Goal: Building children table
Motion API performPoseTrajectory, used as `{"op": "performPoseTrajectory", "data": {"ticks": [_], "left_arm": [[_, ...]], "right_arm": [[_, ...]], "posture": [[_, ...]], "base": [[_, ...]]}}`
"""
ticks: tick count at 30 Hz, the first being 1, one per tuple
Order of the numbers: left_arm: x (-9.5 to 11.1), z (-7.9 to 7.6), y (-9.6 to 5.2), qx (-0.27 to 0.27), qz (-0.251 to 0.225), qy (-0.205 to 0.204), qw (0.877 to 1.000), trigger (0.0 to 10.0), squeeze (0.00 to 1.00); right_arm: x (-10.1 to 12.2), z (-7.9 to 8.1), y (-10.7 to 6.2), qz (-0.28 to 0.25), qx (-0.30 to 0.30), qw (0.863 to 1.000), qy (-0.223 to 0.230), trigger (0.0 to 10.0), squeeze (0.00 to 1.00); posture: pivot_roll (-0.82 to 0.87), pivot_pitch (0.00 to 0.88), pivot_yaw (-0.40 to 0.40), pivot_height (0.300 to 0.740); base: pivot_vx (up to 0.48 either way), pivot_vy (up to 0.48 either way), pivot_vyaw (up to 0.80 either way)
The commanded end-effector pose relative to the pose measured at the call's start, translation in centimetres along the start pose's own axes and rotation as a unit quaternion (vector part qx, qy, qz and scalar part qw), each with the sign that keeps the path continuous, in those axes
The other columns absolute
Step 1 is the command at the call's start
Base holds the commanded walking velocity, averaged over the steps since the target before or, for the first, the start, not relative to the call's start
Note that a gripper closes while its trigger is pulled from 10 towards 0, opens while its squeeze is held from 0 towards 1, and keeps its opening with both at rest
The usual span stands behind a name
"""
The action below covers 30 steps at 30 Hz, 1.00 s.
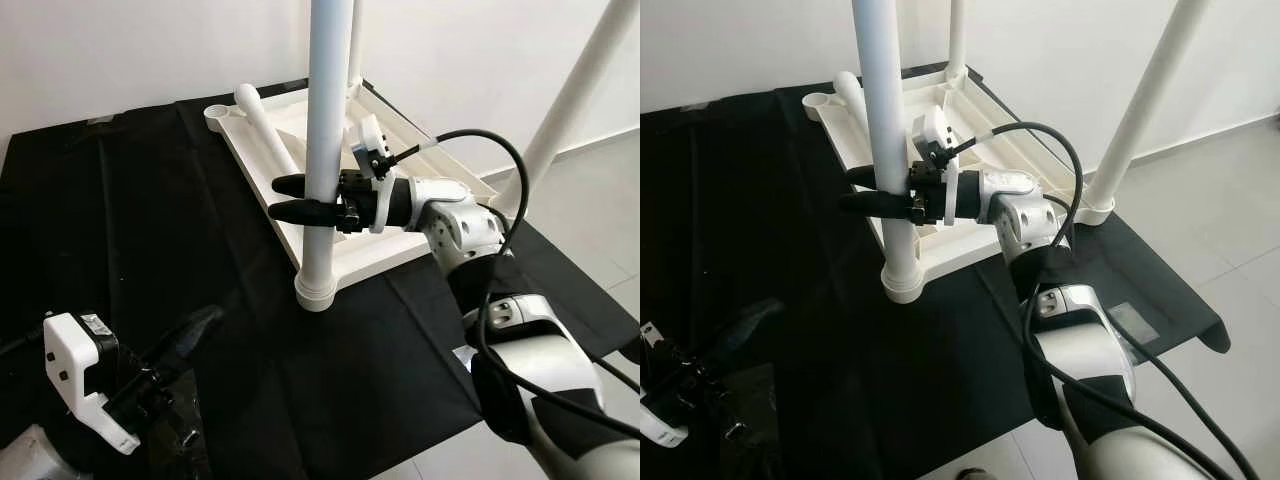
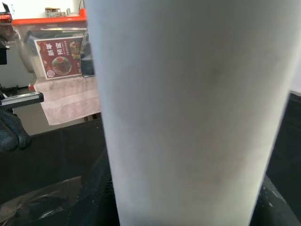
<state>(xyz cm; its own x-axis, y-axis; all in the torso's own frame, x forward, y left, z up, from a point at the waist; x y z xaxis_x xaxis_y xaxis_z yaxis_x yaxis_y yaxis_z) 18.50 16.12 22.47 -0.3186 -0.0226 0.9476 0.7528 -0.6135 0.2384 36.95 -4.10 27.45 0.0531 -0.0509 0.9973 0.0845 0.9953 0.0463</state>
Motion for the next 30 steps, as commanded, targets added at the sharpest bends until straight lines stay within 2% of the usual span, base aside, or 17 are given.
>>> {"op": "performPoseTrajectory", "data": {"ticks": [1, 5, 6, 7, 8, 10, 18, 19, 20, 21, 22, 23, 24, 25, 26, 27, 30], "left_arm": [[-0.2, 0.0, -0.1, 0.002, 0.008, 0.001, 1.000, 10.0, 0.00], [-0.2, 0.1, -0.1, 0.002, 0.006, -0.001, 1.000, 10.0, 0.00], [-0.3, 0.1, -0.1, 0.001, 0.006, -0.002, 1.000, 10.0, 0.00], [-0.3, 0.1, -0.1, 0.001, 0.006, -0.002, 1.000, 10.0, 0.00], [-0.4, 0.1, -0.1, 0.000, 0.006, -0.004, 1.000, 10.0, 0.00], [-0.5, 0.2, 0.2, -0.003, 0.005, -0.006, 1.000, 10.0, 0.00], [-0.5, 0.2, 0.8, -0.010, -0.005, -0.007, 1.000, 10.0, 0.00], [-0.5, 0.2, 0.7, -0.009, -0.004, -0.006, 1.000, 10.0, 0.00], [-0.5, 0.2, 0.7, -0.009, -0.003, -0.005, 1.000, 10.0, 0.00], [-0.5, 0.3, 0.6, -0.008, -0.002, -0.004, 1.000, 10.0, 0.00], [-0.6, 0.3, 0.6, -0.007, -0.002, -0.004, 1.000, 10.0, 0.00], [-0.6, 0.3, 0.6, -0.007, -0.002, -0.003, 1.000, 10.0, 0.00], [-0.6, 0.3, 0.6, -0.007, -0.002, -0.003, 1.000, 10.0, 0.00], [-0.5, 0.4, 0.6, -0.007, -0.003, -0.003, 1.000, 10.0, 0.00], [-0.5, 0.4, 0.7, -0.007, -0.004, -0.002, 1.000, 10.0, 0.00], [-0.5, 0.4, 0.7, -0.007, -0.004, -0.002, 1.000, 10.0, 0.00], [-0.6, 0.2, 0.9, -0.008, -0.005, -0.002, 1.000, 10.0, 0.00]], "right_arm": [[-1.0, -0.6, -0.8, -0.016, -0.042, 0.999, 0.010, 0.0, 0.00], [-3.6, -1.9, -1.4, -0.055, -0.215, 0.974, 0.036, 0.0, 0.00], [-5.4, -2.7, -2.5, -0.049, -0.347, 0.936, 0.023, 0.0, 0.00], [-5.4, -2.7, -2.5, -0.049, -0.347, 0.936, 0.023, 0.0, 0.00], [-7.2, -2.1, -3.7, -0.051, -0.442, 0.896, 0.018, 0.0, 0.00], [-9.2, 0.5, -4.3, -0.036, -0.499, 0.866, -0.006, 0.0, 0.00], [-10.2, 0.7, -2.0, -0.031, -0.469, 0.883, 0.016, 0.0, 0.00], [-10.2, 0.7, -1.6, -0.028, -0.462, 0.886, 0.018, 2.2, 0.00], [-10.1, 1.0, -1.4, -0.025, -0.467, 0.884, 0.020, 2.2, 0.00], [-10.0, 1.2, -0.8, -0.011, -0.454, 0.891, 0.010, 10.0, 0.00], [-9.6, 1.4, -0.5, -0.022, -0.444, 0.896, 0.018, 10.0, 0.00], [-9.1, 1.7, 0.0, -0.019, -0.421, 0.907, 0.011, 10.0, 0.29], [-9.1, 1.7, 0.0, -0.019, -0.421, 0.907, 0.011, 10.0, 0.29], [-8.6, 1.8, 0.4, -0.022, -0.402, 0.916, 0.007, 10.0, 0.99], [-7.8, 2.1, 1.0, -0.033, -0.357, 0.934, 0.016, 10.0, 1.00], [-7.8, 2.1, 1.0, -0.033, -0.357, 0.934, 0.016, 10.0, 1.00], [-4.3, 1.5, 1.1, -0.058, -0.247, 0.967, -0.006, 10.0, 1.00]], "posture": [[0.01, 0.213, -0.024, 0.740], [-0.01, 0.217, -0.029, 0.740], [-0.02, 0.220, -0.022, 0.740], [-0.02, 0.220, -0.022, 0.740], [-0.02, 0.221, -0.020, 0.740], [-0.02, 0.223, -0.005, 0.740], [-0.02, 0.197, -0.004, 0.740], [-0.02, 0.192, -0.006, 0.740], [-0.02, 0.191, -0.006, 0.740], [-0.02, 0.189, -0.003, 0.740], [-0.02, 0.188, -0.003, 0.740], [-0.02, 0.186, -0.004, 0.740], [-0.02, 0.186, -0.004, 0.740], [-0.02, 0.186, -0.004, 0.740], [-0.02, 0.184, -0.005, 0.740], [-0.02, 0.184, -0.005, 0.740], [-0.02, 0.179, -0.011, 0.740]], "base": [[0.000, 0.000, 0.00], [0.000, 0.000, 0.00], [0.000, 0.000, 0.00], [0.000, 0.000, 0.00], [0.000, 0.000, 0.00], [0.000, 0.000, 0.00], [0.000, 0.000, 0.00], [0.000, 0.000, 0.00], [0.000, 0.000, 0.00], [0.000, 0.000, 0.00], [0.000, 0.000, 0.00], [0.000, 0.000, 0.00], [0.000, 0.000, 0.00], [0.000, 0.000, 0.00], [0.000, 0.000, 0.00], [0.000, 0.000, 0.00], [0.000, 0.000, 0.00]]}}
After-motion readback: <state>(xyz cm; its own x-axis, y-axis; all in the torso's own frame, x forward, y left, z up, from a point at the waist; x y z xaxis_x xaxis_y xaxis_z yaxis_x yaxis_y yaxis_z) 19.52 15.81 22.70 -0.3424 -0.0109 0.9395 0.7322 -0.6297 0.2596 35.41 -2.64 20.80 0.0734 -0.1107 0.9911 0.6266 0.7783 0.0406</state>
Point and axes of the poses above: a point about 5 cm out from each wrist's last joint towards the gripper, its own y axis pointing out of the wrist towards the gripper, its own x axis along the axis of the wrist's last joint, z = x × y, the point moved 4 cm from there along y, pointing out of the wrist towards the gripper, and after that the axes turned 12 degrees about y, right-handed, at the moved point
